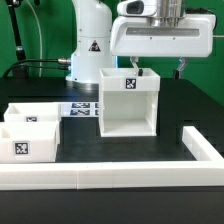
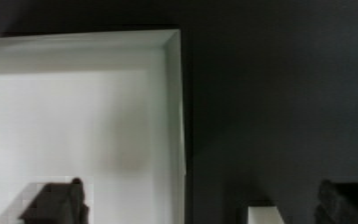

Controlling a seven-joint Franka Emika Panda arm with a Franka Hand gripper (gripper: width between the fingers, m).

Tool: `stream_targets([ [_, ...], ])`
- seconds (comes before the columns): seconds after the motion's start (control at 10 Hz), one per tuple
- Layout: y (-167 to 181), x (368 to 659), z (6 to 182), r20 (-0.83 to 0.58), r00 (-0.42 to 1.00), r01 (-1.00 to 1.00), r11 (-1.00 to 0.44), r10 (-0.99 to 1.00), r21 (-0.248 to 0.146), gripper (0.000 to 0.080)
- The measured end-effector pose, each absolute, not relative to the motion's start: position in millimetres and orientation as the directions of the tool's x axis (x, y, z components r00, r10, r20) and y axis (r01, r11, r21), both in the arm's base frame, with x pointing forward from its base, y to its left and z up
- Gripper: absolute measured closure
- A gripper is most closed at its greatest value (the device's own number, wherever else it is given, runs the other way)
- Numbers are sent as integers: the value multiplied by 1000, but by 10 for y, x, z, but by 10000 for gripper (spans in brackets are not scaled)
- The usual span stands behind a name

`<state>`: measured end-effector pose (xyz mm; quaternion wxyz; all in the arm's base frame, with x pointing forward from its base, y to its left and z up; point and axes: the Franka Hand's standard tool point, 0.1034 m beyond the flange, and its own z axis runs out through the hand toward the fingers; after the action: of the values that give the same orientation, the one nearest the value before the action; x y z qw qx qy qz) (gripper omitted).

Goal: Assemble drawer

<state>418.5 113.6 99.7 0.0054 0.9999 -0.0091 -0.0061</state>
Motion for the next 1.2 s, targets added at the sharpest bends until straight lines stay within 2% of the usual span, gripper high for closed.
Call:
stream_targets([
  [0.1, 1137, 4176, 977, -16, 1000, -17, -1000, -17, 11, 150],
  [0.2, 1141, 4174, 972, -17, 1000, -16, -1000, -17, 11, 275],
  [0.3, 1145, 4179, 975, -16, 1000, -16, -1000, -16, 11, 275],
  [0.5, 1144, 4178, 973, -16, 1000, -14, -1000, -14, 11, 549],
  [0.6, 1144, 4178, 973, -16, 1000, -13, -1000, -14, 11, 549],
  [0.7, 1144, 4178, 973, -16, 1000, -13, -1000, -14, 11, 733],
  [0.8, 1144, 4178, 973, -16, 1000, -13, -1000, -13, 10, 762],
  [1.2, 1144, 4178, 973, -16, 1000, -13, -1000, -13, 10, 762],
])
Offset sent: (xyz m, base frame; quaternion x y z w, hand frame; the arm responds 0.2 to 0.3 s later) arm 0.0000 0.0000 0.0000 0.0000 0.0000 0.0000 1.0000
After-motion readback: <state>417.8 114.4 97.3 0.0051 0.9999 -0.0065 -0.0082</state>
